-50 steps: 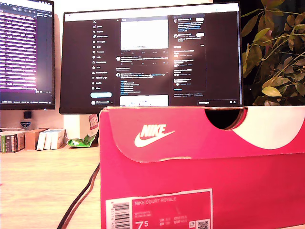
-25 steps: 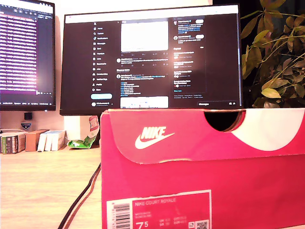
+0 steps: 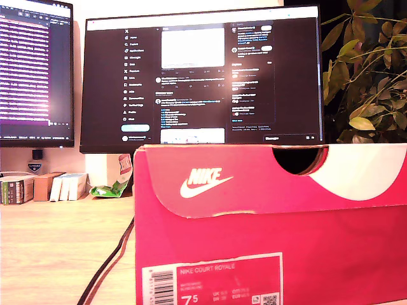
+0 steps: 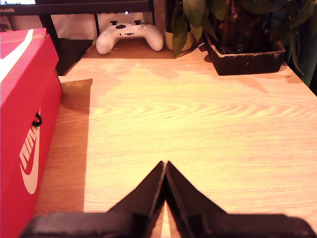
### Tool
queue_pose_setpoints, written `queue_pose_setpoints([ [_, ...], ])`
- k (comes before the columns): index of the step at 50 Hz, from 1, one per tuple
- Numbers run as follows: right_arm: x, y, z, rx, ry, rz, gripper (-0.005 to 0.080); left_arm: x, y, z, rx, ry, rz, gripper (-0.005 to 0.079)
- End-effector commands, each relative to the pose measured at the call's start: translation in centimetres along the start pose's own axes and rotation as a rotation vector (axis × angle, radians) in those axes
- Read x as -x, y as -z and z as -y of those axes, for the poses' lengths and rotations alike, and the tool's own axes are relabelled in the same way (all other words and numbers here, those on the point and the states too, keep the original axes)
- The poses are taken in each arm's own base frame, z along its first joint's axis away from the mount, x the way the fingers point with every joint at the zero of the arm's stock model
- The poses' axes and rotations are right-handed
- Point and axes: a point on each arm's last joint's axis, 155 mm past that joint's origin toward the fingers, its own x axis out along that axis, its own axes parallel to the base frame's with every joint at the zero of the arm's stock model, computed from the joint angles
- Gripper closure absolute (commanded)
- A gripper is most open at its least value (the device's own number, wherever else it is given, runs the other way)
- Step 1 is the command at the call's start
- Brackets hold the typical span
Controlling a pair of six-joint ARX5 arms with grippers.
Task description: Close the red shoebox by pushing the lid with your left arm and holding the box in place with your right arm
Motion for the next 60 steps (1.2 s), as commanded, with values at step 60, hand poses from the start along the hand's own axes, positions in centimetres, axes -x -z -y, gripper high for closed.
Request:
queue_pose_setpoints([
  [60,-0.2,0.0,1.3,-0.065,0.004,0.005,0.0764,-0.3,1.5,-0.5,0.08,-0.017,-0.027,0.0756],
])
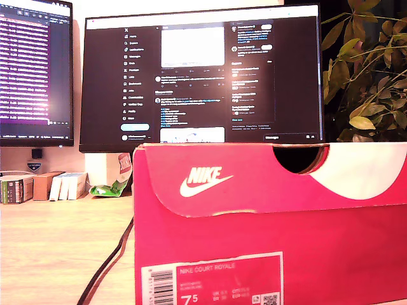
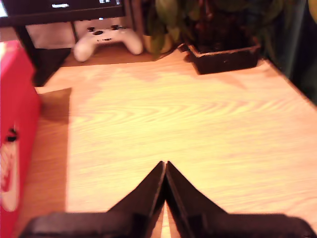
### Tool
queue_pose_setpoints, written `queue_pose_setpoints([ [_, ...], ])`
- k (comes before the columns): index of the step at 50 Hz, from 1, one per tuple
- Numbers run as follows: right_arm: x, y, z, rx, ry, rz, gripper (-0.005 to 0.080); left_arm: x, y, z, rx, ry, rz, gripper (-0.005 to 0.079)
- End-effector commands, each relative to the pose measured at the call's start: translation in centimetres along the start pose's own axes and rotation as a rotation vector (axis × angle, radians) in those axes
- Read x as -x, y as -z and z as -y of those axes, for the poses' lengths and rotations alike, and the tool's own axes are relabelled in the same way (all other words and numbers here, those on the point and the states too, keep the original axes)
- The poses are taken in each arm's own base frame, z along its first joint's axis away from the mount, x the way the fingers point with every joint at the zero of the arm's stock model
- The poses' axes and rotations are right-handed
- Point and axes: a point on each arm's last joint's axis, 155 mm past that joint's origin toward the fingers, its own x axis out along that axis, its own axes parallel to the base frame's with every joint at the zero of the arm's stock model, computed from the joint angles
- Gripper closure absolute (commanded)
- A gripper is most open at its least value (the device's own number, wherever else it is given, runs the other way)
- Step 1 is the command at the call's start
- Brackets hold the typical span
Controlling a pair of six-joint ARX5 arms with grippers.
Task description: Close the red shoebox by pushing the lid with your left arm and holding the box in place with your right arm
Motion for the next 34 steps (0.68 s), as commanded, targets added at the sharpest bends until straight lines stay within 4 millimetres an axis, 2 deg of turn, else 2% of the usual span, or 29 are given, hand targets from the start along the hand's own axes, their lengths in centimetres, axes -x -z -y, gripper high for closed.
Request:
queue_pose_setpoints([
  [1,-0.07,-0.13,-0.4,0.009,-0.03,0.012,0.0764,-0.32,1.5,-0.49,0.003,-0.011,-0.028,0.0756],
  [34,-0.1,-0.16,0.21,-0.014,-0.018,0.013,0.0764,-0.32,1.5,-0.49,0.003,-0.011,-0.028,0.0756],
])
